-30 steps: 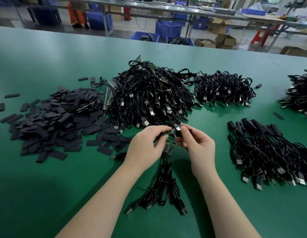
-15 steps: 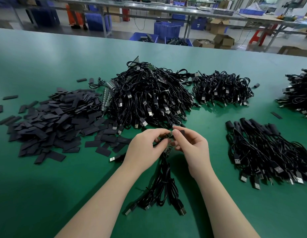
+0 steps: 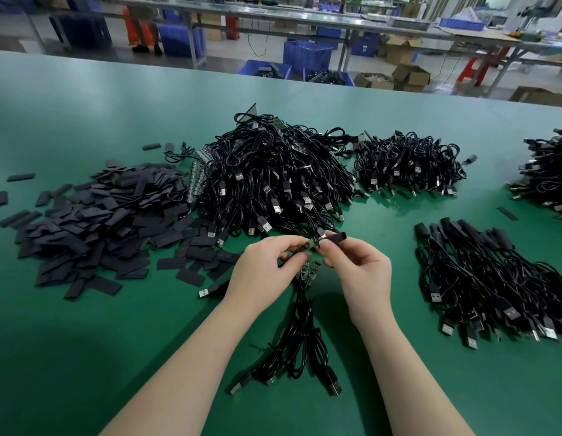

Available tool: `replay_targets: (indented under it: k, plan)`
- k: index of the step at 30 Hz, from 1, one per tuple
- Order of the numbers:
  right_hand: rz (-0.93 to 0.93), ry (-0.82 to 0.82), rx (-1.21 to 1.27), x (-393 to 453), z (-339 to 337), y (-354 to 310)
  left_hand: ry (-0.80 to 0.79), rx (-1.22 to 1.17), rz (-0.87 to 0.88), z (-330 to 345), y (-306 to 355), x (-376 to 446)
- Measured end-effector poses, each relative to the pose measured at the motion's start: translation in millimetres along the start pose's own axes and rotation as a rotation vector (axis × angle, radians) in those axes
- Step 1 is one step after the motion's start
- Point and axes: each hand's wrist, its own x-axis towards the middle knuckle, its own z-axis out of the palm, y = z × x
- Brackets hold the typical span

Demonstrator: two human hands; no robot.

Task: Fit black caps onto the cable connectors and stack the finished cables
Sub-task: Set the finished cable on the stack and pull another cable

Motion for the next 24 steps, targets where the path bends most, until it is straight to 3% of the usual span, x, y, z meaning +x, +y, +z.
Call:
replay_targets:
  k: [24]
  plan:
    - [-0.017, -0.104, -0.059, 1.5, -2.1, 3.7, -0.034, -0.084, 0.046, -3.1, 0.1, -0.6]
